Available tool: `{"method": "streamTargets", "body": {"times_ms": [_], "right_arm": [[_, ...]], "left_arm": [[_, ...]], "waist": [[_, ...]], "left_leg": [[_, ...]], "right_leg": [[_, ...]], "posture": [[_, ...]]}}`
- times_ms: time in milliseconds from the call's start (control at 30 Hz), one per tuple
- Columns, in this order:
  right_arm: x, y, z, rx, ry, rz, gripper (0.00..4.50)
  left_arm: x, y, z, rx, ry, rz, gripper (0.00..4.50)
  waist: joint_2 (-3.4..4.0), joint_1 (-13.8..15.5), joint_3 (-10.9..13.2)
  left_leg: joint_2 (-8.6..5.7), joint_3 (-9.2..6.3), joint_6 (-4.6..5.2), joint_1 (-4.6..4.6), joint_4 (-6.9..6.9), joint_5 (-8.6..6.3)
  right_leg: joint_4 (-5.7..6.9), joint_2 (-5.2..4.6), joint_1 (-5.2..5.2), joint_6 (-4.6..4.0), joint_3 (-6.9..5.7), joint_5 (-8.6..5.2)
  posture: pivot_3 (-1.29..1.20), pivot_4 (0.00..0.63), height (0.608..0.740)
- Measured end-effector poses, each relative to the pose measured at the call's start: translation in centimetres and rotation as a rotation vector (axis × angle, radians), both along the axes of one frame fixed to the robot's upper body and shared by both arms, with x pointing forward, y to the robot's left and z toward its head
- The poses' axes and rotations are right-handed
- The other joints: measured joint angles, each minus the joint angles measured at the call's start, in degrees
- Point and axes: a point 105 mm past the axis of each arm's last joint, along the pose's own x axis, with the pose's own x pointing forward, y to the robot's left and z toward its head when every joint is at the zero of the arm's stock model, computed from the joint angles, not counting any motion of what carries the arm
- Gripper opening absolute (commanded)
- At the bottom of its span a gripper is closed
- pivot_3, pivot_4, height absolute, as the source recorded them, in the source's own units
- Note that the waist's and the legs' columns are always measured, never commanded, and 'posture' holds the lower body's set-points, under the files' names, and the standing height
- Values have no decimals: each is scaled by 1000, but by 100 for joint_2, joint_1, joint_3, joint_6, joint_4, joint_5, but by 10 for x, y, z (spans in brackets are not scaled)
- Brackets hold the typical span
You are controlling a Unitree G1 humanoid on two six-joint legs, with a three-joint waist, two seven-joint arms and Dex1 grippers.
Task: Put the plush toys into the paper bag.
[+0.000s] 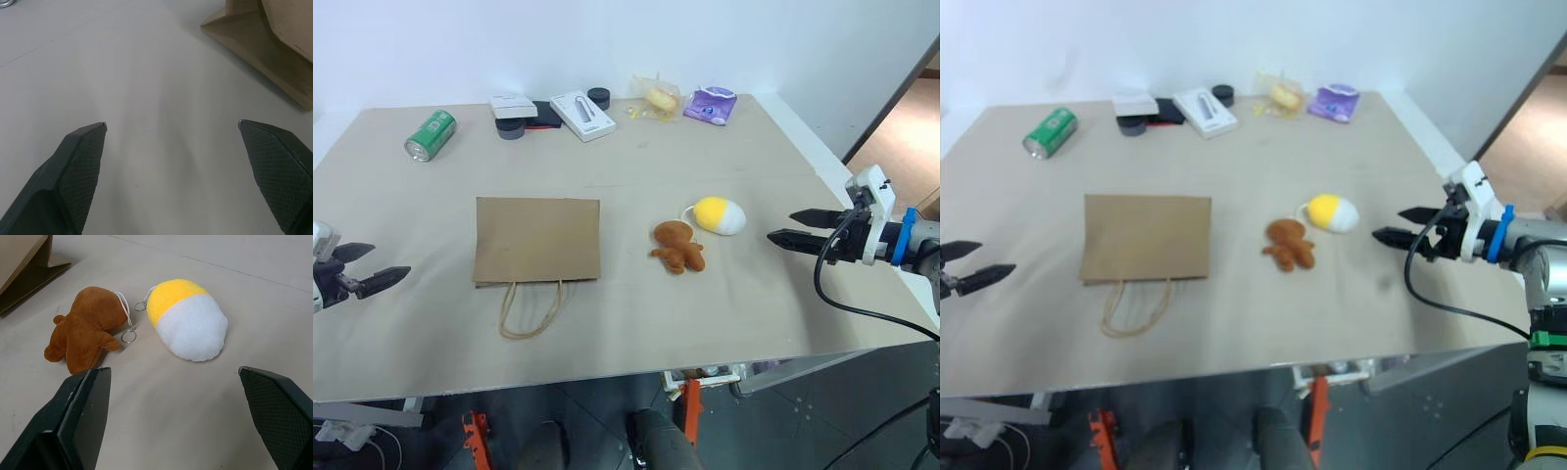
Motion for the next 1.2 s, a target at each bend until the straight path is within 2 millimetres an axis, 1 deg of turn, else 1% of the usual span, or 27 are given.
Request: {"method": "streamTargets", "body": {"times_ms": [233, 467, 500, 600, 767, 800, 833, 867, 900, 967, 1033, 1067, 1133, 1200], "right_arm": [[0, -4, -1, 2, 3, -31, 4500], [0, -6, -2, 11, 9, -41, 4500], [-3, -8, -5, 20, 21, -51, 4500], [-4, -10, -5, 24, 20, -55, 4500], [-10, -7, -6, 32, 1, -20, 4500], [-18, 4, 1, 67, -27, 47, 4500], [-25, 19, 11, 100, -56, 125, 4500], [-35, 40, 27, 133, -91, 230, 4500], [-45, 57, 38, 142, -115, 315, 4500], [-66, 86, 56, 145, -151, 462, 4500], [-82, 107, 62, 146, -164, 570, 4500], [-90, 119, 65, 152, -176, 622, 4500], [-94, 129, 66, 166, -190, 649, 4500], [-94, 138, 64, 173, -199, 658, 4500]], "left_arm": [[1, 2, -4, -15, 10, 33, 4457], [2, 2, -4, -20, 9, 36, 4457], [2, 1, -3, -26, 7, 32, 4457], [3, 1, -3, -29, 8, 32, 4457], [6, -4, 1, -11, -16, 10, 4457], [9, -8, 3, 16, -47, -15, 4457], [11, -15, 6, 43, -76, -48, 4457], [14, -27, 9, 104, -114, -107, 4457], [16, -36, 13, 158, -144, -152, 4457], [19, -57, 24, 235, -248, -232, 4457], [15, -83, 31, 284, -357, -339, 4457], [7, -102, 29, 351, -421, -433, 4457], [0, -115, 25, 407, -488, -505, 4457], [-8, -124, 20, 485, -546, -584, 4457]], "waist": [[0, 0, 0], [0, 1, 0], [0, 1, 0], [0, 1, 0], [0, 3, 0], [4, 9, 2], [10, 12, 5], [13, 9, 7], [11, 9, 6], [8, 14, 4], [6, 23, 3], [5, 22, 2], [5, 19, 2], [4, 20, 2]], "left_leg": [[0, 0, 0, 0, 2, 0], [0, 0, 0, 2, 3, 0], [0, 0, 0, 1, 4, 0], [0, 0, 0, 2, 5, 0], [-1, -2, 0, 1, 7, 0], [-1, -2, 0, 1, 8, 0], [-1, -2, 0, 2, 9, 0], [0, -2, 0, 2, 9, 0], [5, -6, -1, 4, 11, 0], [9, -12, -1, 5, 13, 0], [8, -9, -2, 4, 18, 0], [9, -4, -6, 4, 26, -3], [7, 3, -7, 5, 32, -3], [9, 2, -7, 3, 44, -3]], "right_leg": [[2, 0, 1, 1, 0, 1], [4, 1, 1, 2, 0, 2], [5, 0, 1, 3, 0, 2], [6, 0, 2, 3, 0, 3], [8, 0, 3, 4, -2, 2], [9, 0, 4, 6, -1, 3], [13, 0, 4, 9, 1, 3], [15, 2, 3, 10, 2, 4], [16, 6, 6, 9, 0, 5], [15, 5, 11, 8, -8, 5], [14, 3, 15, 9, -7, 5], [13, 2, 15, 11, -2, 7], [13, -1, 15, 11, 5, 8], [13, 2, 15, 6, 4, 13]], "posture": [[0, 150, 740], [0, 150, 740], [0, 150, 740], [0, 150, 740], [0, 150, 740], [0, 150, 740], [0, 150, 740], [0, 150, 740], [0, 150, 740], [0, 150, 740], [0, 150, 740], [0, 150, 740], [0, 150, 740], [0, 150, 740]]}}
